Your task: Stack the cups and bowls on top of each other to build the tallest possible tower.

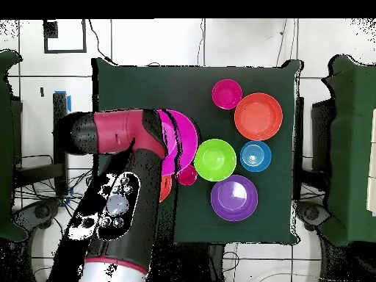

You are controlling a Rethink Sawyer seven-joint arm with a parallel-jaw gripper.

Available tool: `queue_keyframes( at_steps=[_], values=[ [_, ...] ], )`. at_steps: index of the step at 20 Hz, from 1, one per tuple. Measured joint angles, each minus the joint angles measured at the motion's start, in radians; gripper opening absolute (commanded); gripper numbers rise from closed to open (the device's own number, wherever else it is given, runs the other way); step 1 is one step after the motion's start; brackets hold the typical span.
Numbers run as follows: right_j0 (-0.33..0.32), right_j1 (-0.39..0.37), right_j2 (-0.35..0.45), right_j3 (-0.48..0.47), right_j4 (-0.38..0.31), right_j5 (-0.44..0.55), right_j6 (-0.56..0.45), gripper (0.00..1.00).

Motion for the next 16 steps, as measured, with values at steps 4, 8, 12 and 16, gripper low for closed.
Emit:
queue_keyframes(
  at_steps=[4,8,12,16],
  values=[
    [0.034,-0.017,-0.028,0.0,0.0,0.019,0.0,0.0],
    [0.055,-0.011,-0.05,-0.007,-0.014,0.02,0.0,0.0],
    [0.061,0.005,-0.063,-0.01,-0.032,0.02,0.0,0.0],
    [0.066,0.029,-0.08,-0.01,-0.054,0.02,0.0,0.0]
  ],
)
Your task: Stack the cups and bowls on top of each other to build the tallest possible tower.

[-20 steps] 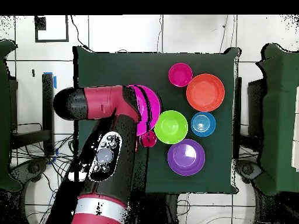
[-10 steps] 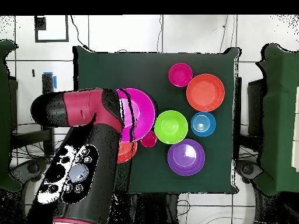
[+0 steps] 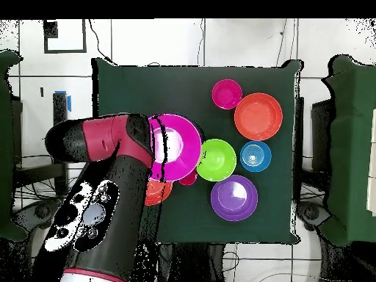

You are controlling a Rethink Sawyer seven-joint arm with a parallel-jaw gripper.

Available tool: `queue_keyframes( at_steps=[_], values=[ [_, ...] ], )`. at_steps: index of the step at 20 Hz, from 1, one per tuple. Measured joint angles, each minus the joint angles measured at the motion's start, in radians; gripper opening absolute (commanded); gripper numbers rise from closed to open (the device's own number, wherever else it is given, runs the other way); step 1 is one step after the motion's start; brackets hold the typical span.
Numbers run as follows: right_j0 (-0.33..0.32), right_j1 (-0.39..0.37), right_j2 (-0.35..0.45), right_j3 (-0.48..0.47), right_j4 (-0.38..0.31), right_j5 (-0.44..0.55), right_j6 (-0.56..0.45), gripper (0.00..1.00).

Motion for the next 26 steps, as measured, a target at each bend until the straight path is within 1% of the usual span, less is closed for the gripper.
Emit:
queue_keyframes(
  at_steps=[5,9,17,22,26],
  values=[
    [0.009,0.027,-0.015,0.0,-0.029,0.0,0.0,0.0],
    [0.022,0.044,-0.024,0.0,-0.039,0.0,0.0,0.0],
    [0.062,0.062,-0.036,0.0,-0.044,0.0,0.0,0.0],
    [0.067,0.062,-0.036,0.005,-0.045,0.0,0.0,0.0],
    [0.058,0.058,-0.036,0.022,-0.055,-0.001,0.0,0.0]
  ],
)
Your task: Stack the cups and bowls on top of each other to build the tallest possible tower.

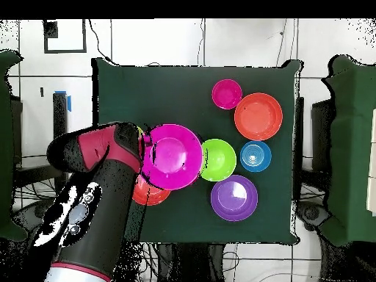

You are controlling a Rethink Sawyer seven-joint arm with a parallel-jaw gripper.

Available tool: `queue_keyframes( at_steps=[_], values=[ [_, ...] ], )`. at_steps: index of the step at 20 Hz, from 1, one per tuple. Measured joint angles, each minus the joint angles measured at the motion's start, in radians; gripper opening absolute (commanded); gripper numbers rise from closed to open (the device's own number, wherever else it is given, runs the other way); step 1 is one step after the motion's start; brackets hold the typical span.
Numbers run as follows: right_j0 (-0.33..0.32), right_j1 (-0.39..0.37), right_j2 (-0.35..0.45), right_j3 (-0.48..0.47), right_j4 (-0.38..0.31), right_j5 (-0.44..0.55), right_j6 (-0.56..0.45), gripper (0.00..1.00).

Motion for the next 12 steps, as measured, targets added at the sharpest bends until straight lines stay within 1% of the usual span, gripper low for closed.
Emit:
queue_keyframes(
  at_steps=[3,4,12],
  values=[
    [-0.018,-0.007,0.0,0.023,-0.015,-0.004,0.0,0.0],
    [-0.035,-0.011,0.0,0.04,-0.028,-0.012,0.0,0.0],
    [-0.106,-0.03,0.0,0.096,-0.073,-0.059,0.0,0.0]
  ],
)
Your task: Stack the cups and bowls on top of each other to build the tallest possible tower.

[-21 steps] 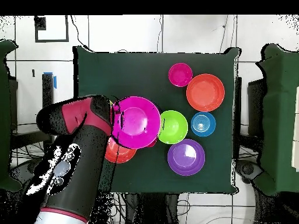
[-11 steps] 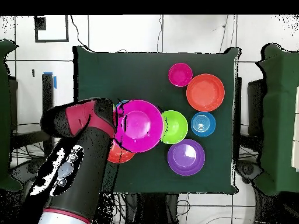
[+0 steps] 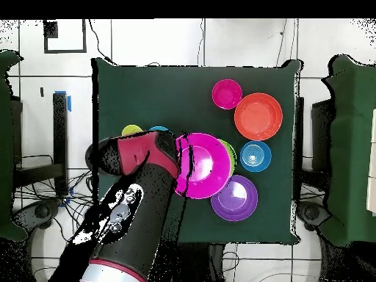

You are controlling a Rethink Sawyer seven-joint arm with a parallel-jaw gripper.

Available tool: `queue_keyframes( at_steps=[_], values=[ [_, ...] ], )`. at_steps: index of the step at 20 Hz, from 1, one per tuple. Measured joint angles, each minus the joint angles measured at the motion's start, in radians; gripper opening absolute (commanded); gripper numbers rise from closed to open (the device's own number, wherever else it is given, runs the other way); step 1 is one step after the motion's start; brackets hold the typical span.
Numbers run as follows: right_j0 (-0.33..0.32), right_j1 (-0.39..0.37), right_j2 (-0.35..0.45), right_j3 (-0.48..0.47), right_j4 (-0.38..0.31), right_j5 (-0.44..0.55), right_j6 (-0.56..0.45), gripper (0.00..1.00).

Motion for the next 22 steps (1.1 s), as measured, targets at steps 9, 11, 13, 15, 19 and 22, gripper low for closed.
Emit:
queue_keyframes(
  at_steps=[9,11,13,15,19,22],
  values=[
    [-0.053,-0.002,0.0,0.036,-0.047,-0.042,0.0,0.0],
    [-0.063,-0.002,0.0,0.044,-0.061,-0.06,0.0,0.0],
    [-0.068,-0.002,0.0,0.047,-0.067,-0.069,0.0,0.0],
    [-0.072,-0.002,0.0,0.051,-0.075,-0.077,0.0,0.0],
    [-0.079,-0.001,0.001,0.053,-0.088,-0.089,0.0,0.0],
    [-0.085,0.0,0.0,0.054,-0.098,-0.1,0.0,0.0]
  ],
)
